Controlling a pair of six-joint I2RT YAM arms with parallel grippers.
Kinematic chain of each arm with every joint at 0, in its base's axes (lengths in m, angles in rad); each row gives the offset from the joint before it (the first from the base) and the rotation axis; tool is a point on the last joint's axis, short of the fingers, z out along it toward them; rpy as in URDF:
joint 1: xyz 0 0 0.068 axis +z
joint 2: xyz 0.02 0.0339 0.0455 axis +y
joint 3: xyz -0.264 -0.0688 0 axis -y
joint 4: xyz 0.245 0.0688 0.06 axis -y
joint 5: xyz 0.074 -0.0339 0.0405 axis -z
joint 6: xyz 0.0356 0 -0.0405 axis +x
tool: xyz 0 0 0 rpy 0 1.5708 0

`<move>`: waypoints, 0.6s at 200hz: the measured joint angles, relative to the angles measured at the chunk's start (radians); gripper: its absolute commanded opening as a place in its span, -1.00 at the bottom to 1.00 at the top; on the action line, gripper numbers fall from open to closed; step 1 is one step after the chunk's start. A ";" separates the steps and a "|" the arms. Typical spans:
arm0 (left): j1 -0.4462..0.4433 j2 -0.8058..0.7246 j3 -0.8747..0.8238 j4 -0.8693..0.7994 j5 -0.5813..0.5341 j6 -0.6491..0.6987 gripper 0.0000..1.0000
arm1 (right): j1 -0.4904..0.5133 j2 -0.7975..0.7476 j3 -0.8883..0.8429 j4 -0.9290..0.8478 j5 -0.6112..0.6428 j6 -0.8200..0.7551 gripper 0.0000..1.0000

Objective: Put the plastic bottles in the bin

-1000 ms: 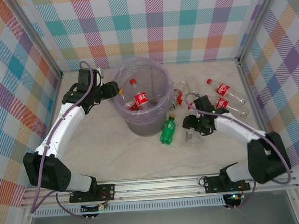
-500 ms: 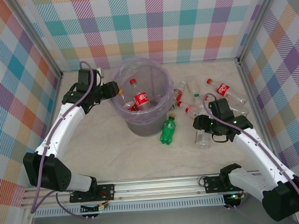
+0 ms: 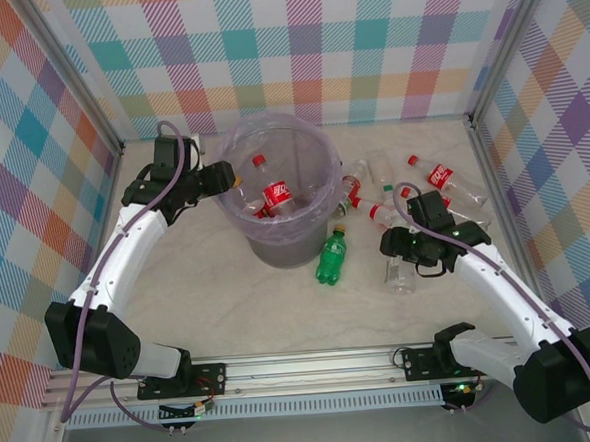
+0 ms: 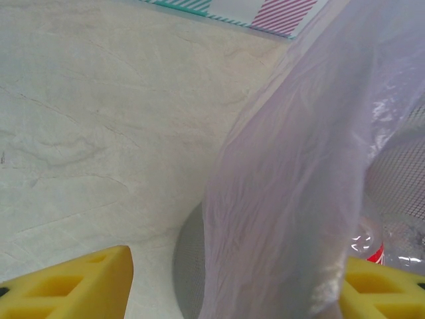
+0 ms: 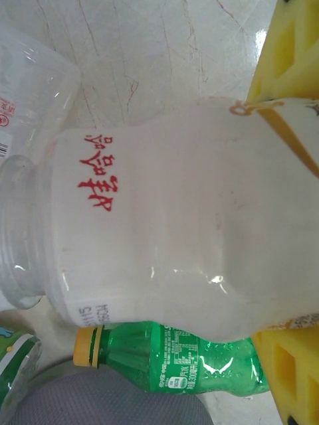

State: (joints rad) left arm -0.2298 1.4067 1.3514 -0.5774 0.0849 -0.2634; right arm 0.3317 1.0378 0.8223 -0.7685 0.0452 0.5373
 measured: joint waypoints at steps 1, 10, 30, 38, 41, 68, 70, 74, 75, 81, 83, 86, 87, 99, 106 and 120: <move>0.000 0.000 0.000 0.000 0.000 0.000 0.27 | 0.000 0.000 0.000 0.001 0.000 0.000 0.27; 0.000 0.000 0.000 0.000 0.000 0.000 0.27 | 0.000 0.000 0.000 0.007 0.000 0.000 0.27; 0.000 0.000 0.000 0.000 0.003 0.000 0.27 | 0.000 -0.008 0.007 0.018 -0.006 -0.001 0.27; 0.000 0.000 0.000 0.000 0.004 0.000 0.27 | 0.000 -0.009 0.024 0.015 -0.012 -0.004 0.27; 0.000 0.000 0.000 0.000 0.004 0.000 0.27 | 0.000 -0.009 0.034 0.015 -0.014 -0.005 0.27; 0.000 0.003 0.000 0.002 0.015 -0.001 0.27 | 0.001 -0.002 0.204 0.038 -0.056 -0.042 0.25; 0.000 0.003 0.000 0.002 0.016 0.000 0.27 | 0.002 0.000 0.217 0.040 -0.058 -0.045 0.25; 0.000 0.003 0.000 0.003 0.018 -0.001 0.27 | 0.003 0.006 0.256 0.051 -0.064 -0.051 0.25; 0.000 0.003 0.000 0.003 0.019 -0.001 0.27 | 0.004 0.008 0.263 0.052 -0.066 -0.053 0.25; 0.000 0.003 0.000 0.003 0.020 -0.001 0.27 | 0.011 0.021 0.321 0.062 -0.071 -0.063 0.25; 0.000 0.003 0.000 0.003 0.020 -0.001 0.27 | 0.016 0.030 0.346 0.064 -0.072 -0.071 0.25; 0.000 0.003 0.000 0.003 0.021 -0.001 0.27 | 0.022 0.040 0.380 0.069 -0.071 -0.076 0.25; 0.000 0.003 0.000 0.003 0.021 -0.001 0.27 | 0.024 0.042 0.389 0.072 -0.073 -0.077 0.25; 0.000 0.004 0.000 0.003 0.026 -0.001 0.27 | 0.071 0.098 0.533 0.101 -0.071 -0.109 0.25; 0.000 0.005 0.000 0.003 0.028 -0.001 0.27 | 0.104 0.134 0.612 0.123 -0.072 -0.129 0.25; 0.000 0.006 0.001 0.004 0.031 -0.001 0.27 | 0.174 0.222 0.772 0.164 -0.083 -0.166 0.26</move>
State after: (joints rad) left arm -0.2298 1.4128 1.3525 -0.5735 0.1162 -0.2646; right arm 0.5060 1.2602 1.5940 -0.6041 -0.0376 0.3717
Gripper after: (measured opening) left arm 0.636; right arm 0.627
